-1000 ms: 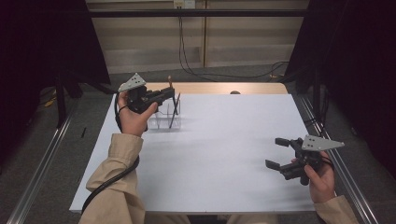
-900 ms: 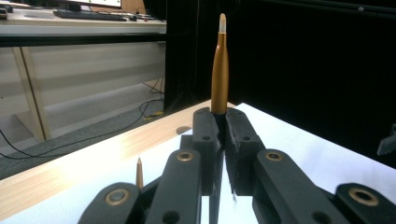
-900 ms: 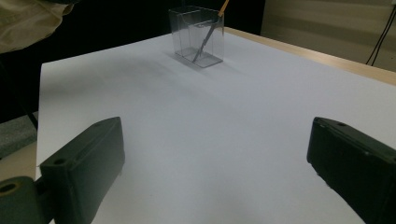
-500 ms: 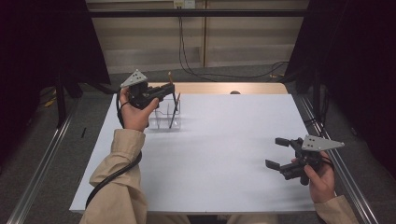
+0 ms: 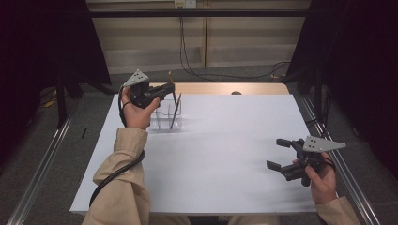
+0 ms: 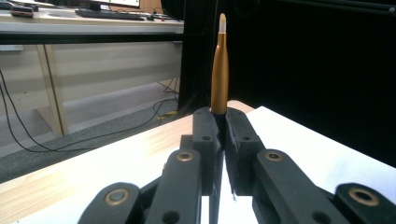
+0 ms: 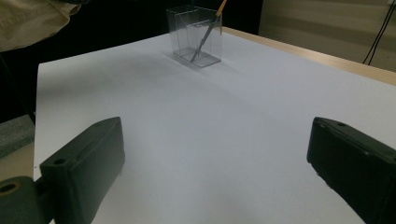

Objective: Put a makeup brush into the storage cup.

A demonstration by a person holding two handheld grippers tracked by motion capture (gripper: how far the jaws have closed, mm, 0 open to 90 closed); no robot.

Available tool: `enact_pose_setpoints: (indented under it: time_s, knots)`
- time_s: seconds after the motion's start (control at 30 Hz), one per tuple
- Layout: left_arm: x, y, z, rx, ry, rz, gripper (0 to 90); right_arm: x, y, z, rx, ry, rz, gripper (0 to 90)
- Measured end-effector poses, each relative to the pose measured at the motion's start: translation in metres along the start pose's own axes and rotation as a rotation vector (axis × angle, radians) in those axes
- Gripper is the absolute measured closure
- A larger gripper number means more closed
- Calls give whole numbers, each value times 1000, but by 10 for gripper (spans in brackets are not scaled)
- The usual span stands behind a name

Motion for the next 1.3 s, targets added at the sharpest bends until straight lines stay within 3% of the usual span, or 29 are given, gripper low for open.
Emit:
enact_pose_setpoints:
  time_s: [0.5,1.3]
  knots:
    - [-5,7,4,26,11,-1,838,0,1,1,11,-4,1,34]
    - [-25,20,8,64,31,32,838,0,1,2,21,-13,1,34]
Point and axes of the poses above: each handheld gripper's, and its own axes: y roughly forward along the jaws, x roughly out of its top, z roughly to its left, the point moved 8 cm from there along y, roughly forward along the jaws, and after that the axes turned 14 degrees about x, right-handed, at the moved point
